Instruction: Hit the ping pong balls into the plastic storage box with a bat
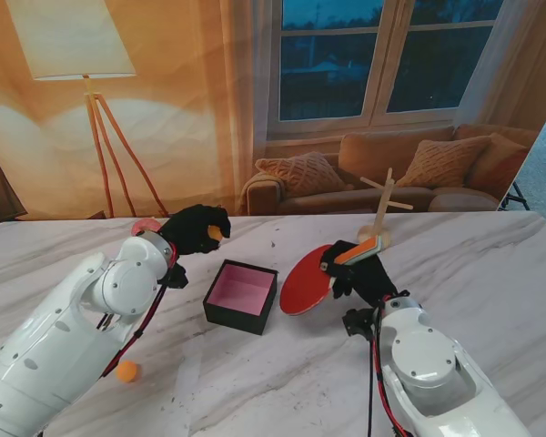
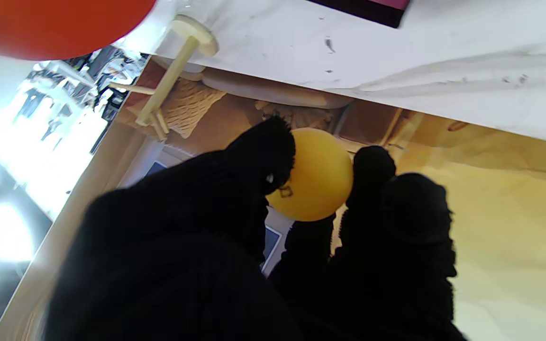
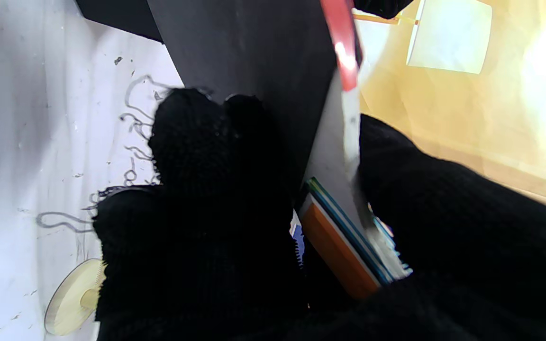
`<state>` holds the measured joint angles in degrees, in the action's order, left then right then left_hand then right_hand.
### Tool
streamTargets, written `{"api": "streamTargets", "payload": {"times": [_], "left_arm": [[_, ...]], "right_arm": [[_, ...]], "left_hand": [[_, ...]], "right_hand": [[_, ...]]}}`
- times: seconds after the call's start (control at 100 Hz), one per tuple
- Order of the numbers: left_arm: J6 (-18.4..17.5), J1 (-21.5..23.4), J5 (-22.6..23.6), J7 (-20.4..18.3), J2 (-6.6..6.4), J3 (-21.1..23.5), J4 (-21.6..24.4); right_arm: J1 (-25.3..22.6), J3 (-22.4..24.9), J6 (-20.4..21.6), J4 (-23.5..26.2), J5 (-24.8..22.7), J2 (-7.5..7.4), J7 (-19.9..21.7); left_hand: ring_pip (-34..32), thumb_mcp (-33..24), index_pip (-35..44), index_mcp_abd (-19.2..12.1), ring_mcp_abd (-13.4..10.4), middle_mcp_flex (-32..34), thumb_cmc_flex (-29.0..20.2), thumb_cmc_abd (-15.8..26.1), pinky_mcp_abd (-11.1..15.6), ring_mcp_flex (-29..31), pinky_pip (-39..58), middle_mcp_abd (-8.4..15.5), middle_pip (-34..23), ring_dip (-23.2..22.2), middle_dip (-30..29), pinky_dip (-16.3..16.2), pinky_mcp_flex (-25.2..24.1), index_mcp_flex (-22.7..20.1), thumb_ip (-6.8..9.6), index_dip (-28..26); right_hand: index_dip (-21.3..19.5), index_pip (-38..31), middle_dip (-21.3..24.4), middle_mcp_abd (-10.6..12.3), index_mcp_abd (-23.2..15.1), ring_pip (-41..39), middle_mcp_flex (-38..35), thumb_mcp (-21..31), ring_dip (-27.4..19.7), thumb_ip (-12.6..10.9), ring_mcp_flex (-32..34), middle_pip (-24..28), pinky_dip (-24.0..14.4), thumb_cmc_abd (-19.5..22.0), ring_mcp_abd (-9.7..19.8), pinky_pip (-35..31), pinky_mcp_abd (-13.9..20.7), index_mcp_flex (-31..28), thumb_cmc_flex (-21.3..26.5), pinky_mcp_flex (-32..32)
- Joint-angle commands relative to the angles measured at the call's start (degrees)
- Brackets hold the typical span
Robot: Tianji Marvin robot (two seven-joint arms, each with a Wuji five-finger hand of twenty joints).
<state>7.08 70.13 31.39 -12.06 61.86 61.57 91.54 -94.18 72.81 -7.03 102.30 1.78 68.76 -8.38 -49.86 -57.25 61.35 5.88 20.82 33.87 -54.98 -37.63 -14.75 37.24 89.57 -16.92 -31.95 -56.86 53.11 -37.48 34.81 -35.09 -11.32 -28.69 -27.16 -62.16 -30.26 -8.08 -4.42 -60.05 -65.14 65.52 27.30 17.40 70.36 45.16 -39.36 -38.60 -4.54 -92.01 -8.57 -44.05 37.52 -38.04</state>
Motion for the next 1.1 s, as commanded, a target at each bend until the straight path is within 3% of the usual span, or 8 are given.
{"api": "streamTargets", "payload": {"times": [0.0,0.24,1.09], "left_arm": [[0.3,-0.5,0.2,-1.1,0.52,-0.4,1.0],[-1.0,-1.0,-0.7,-1.5,0.55,-1.4,1.7],[-1.7,-8.4,-8.9,-0.2,2.55,-9.7,-0.9]], "right_arm": [[0.3,-0.4,0.2,0.6,0.3,0.36,0.5],[1.4,-1.7,-0.1,-0.3,0.6,0.6,0.1],[3.8,-1.5,-2.2,-8.3,-1.7,1.12,-1.2]], "left_hand": [[-3.2,-2.1,3.5,2.4,4.8,3.1,-5.7,3.0,7.7,2.0,2.7,-0.3,-2.2,-1.4,2.2,-0.7,0.1,-3.5,1.4,-2.4],[-3.3,-1.1,2.7,2.4,4.7,3.5,-6.0,3.4,7.7,1.9,2.5,-0.3,-1.8,-1.4,2.5,-0.8,-0.1,-3.3,1.34,-2.5],[-3.5,0.0,1.3,2.5,4.6,4.2,-6.1,3.7,7.9,2.4,2.4,-0.3,-0.6,-0.9,3.1,-0.8,0.6,-3.3,1.31,-2.6]], "right_hand": [[-0.9,-1.5,-1.4,2.9,-1.1,0.7,-0.9,1.3,0.6,-1.1,-1.9,0.8,0.1,2.0,3.4,0.6,3.3,-2.8,2.9,0.6],[-1.8,-1.5,-1.9,4.7,-3.7,1.4,-0.5,0.6,0.6,-1.2,-2.8,0.3,0.3,2.9,3.9,1.5,3.7,-2.5,3.2,1.4],[-2.6,-1.4,-2.8,5.8,-6.0,1.6,-0.7,0.4,1.2,-1.3,-4.4,-0.5,0.2,3.0,4.1,2.4,4.0,-3.2,3.5,3.2]]}}
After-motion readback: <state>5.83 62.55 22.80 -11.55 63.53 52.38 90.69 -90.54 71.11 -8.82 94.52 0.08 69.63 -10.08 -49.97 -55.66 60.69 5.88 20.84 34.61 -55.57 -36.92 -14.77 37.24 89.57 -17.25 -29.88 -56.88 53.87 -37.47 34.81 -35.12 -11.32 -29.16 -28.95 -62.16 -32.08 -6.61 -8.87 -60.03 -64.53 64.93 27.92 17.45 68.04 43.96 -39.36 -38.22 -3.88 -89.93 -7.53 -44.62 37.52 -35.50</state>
